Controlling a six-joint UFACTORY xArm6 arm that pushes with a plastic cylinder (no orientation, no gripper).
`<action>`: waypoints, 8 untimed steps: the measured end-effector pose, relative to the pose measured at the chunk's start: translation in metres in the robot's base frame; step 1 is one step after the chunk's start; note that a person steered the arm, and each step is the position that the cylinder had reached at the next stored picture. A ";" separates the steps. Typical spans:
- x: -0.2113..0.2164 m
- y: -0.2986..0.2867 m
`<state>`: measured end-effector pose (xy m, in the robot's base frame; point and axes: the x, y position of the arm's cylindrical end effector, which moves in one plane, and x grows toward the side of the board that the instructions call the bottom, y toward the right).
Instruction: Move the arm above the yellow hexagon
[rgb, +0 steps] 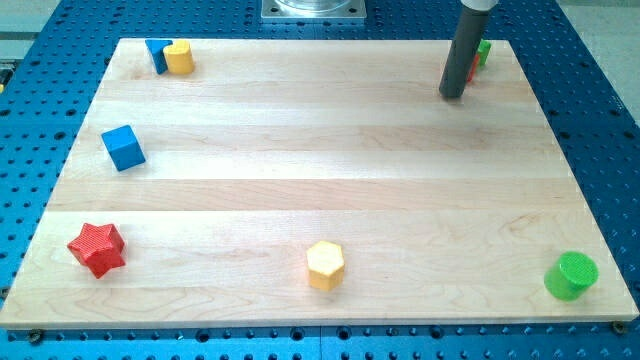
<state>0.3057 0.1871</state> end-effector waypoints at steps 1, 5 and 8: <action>0.001 0.005; 0.111 -0.168; 0.111 -0.168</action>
<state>0.4172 0.0195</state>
